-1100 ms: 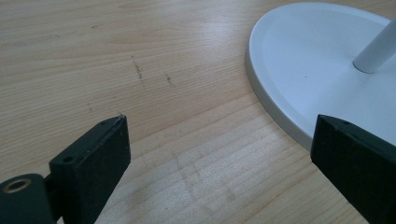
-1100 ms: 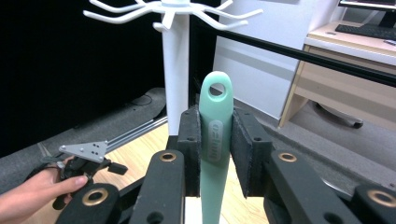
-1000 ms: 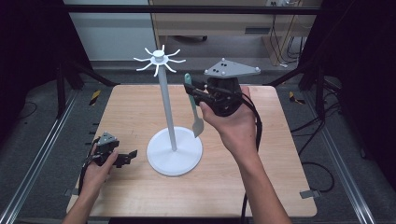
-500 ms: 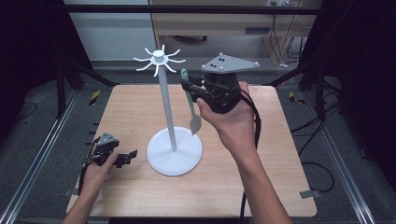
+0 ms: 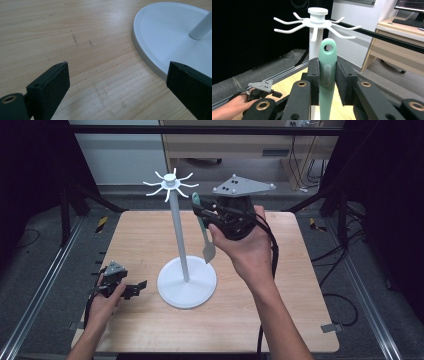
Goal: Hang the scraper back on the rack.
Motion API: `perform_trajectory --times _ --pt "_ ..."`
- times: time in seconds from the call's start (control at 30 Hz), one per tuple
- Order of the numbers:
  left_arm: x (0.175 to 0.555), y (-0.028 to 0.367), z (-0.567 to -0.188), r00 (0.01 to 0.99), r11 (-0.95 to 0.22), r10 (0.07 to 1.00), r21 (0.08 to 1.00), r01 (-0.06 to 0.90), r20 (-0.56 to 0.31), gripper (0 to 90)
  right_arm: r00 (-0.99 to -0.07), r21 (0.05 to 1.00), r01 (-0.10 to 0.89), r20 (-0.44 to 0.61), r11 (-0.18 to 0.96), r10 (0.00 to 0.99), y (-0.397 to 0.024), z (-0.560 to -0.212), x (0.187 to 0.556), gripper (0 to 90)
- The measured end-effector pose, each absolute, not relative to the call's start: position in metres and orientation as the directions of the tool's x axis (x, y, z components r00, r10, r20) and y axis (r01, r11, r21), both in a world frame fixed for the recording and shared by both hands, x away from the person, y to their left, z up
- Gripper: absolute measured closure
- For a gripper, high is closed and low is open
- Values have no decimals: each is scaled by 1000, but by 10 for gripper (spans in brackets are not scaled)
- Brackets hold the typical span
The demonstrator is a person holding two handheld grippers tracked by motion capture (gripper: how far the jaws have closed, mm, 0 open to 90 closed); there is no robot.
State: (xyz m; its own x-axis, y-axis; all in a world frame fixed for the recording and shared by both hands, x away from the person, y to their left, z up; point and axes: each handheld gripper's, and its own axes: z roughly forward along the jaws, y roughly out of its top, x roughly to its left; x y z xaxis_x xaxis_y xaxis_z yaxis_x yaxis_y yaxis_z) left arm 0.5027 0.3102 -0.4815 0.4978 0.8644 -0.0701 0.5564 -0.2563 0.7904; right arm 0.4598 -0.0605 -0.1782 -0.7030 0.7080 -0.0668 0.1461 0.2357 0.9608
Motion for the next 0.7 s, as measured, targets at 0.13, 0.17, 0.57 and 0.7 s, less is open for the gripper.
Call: perform_trajectory --times 0.13,0.17,0.57,0.7 --pt "503 310 -482 497 -256 865 790 556 -69 45 -703 960 150 -65 237 708 -60 -178 460 743" --pt "503 310 -482 495 -253 866 792 556 -71 46 -704 960 149 -65 236 708 -59 -178 460 743" --pt "503 310 -482 498 -259 865 789 557 -68 46 -715 960 137 -74 244 695 -58 -174 452 743" --pt "503 310 -482 498 -259 864 789 557 -68 45 -719 959 138 -76 249 691 -54 -174 453 743"
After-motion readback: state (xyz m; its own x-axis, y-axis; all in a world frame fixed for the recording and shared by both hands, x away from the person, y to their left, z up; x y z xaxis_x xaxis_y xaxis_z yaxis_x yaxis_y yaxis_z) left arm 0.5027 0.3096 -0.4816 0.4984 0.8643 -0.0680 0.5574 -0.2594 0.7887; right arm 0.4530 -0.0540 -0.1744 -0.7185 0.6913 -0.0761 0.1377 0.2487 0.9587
